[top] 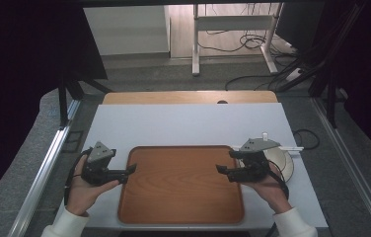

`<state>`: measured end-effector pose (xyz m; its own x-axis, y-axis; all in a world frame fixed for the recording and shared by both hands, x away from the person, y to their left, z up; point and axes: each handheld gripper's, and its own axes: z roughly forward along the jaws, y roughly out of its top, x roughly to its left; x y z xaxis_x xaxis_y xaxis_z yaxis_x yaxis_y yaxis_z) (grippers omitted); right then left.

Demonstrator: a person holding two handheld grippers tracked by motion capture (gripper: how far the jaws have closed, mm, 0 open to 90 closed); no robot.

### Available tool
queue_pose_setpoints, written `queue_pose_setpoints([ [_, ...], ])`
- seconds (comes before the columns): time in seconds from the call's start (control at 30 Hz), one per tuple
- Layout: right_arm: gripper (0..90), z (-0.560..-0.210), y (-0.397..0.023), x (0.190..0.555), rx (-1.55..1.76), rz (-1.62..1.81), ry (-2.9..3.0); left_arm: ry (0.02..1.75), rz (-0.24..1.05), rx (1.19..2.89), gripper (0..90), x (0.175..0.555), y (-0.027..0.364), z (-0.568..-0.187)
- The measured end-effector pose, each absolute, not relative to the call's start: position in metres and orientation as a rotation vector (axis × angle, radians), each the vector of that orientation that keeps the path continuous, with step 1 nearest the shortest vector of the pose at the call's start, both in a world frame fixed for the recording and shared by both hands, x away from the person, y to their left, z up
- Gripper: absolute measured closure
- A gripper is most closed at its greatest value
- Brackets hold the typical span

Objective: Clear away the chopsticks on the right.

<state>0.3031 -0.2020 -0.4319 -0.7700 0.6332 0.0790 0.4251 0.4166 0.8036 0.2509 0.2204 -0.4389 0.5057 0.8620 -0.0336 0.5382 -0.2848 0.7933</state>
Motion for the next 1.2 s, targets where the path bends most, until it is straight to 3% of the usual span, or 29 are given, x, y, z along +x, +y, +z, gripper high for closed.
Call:
queue_pose_setpoints([
  [0.27, 28.4, -0.421, -0.204, 0.307, 0.927, 1.239, 2.411, 1.131, 0.529, 2.013, 13.5, 0.254, 0.213, -0.445],
  [0.8, 35.5, -0.365, -0.233, 0.318, 0.921, 1.202, 2.312, 1.135, 0.521, 2.029, 13.8, 0.256, 0.208, -0.448],
  [1.2, 35.9, -0.359, -0.270, 0.349, 1.037, 1.122, 2.255, 1.156, 0.513, 2.051, 13.7, 0.259, 0.212, -0.452],
])
